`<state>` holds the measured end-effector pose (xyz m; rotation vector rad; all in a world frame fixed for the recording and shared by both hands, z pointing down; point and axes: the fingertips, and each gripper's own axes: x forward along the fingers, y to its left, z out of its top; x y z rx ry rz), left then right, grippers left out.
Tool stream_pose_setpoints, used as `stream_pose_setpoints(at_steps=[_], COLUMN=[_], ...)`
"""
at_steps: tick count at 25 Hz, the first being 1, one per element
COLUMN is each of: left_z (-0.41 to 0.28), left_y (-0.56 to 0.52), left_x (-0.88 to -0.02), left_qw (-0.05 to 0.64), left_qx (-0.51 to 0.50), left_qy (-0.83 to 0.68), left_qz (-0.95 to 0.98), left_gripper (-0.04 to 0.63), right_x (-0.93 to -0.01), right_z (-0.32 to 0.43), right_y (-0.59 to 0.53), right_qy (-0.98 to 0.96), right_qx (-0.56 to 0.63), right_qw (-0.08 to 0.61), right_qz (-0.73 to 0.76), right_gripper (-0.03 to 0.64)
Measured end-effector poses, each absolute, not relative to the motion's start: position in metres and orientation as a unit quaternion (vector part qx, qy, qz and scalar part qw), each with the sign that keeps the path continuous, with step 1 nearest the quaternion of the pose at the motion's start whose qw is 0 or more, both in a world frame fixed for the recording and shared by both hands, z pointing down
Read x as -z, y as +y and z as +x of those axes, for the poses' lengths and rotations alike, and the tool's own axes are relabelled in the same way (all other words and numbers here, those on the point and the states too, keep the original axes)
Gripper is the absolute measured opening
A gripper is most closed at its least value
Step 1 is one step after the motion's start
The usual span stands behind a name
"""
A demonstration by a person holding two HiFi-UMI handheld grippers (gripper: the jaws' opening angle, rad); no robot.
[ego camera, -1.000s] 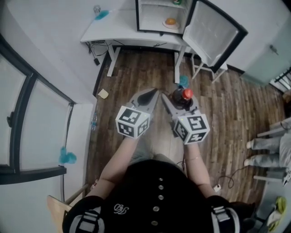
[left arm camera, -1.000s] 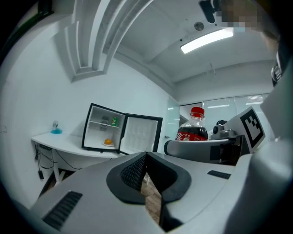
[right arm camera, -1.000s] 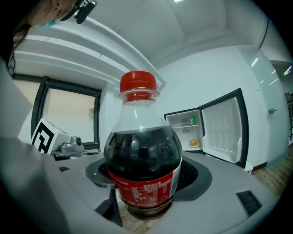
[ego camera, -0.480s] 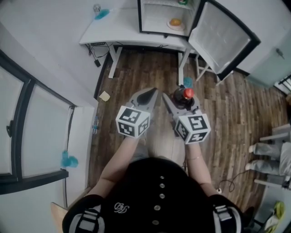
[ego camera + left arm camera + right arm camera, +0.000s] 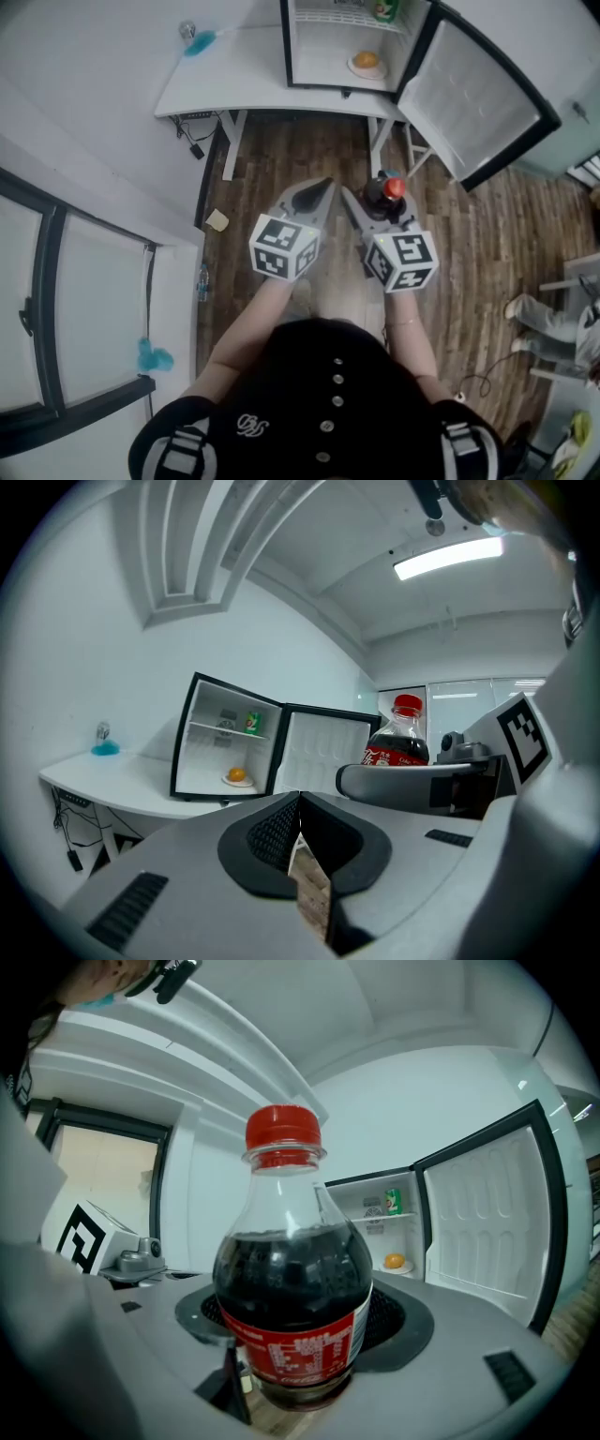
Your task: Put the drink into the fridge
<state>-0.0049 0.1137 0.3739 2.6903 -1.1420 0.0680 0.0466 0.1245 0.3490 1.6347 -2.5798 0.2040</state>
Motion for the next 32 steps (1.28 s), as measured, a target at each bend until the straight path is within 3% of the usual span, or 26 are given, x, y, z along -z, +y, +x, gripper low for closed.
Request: stream_pose_setpoints(at_steps=[13,32], left_z=[-0.028,-0.008], left_y=[0.024,-0.091], left_x=[-0.377,-0.388], left_qw=[0.110,0.117], left_qx=[-0.034,-0.032], left_qy=[-0.370,-0.383], left_qz=[0.922,0.916], left_gripper=[0.006,0.006], right_x=[-0.351,-0.366], right_z=[0.031,0.045], right_y=[0.039,-0.078], right_qy=[-0.826,-0.836], right_qx=[-0.070,-0.070], right_qw=[0.029,0.050], right_qz=[0.559,0.543], right_gripper=[0.322,0.324])
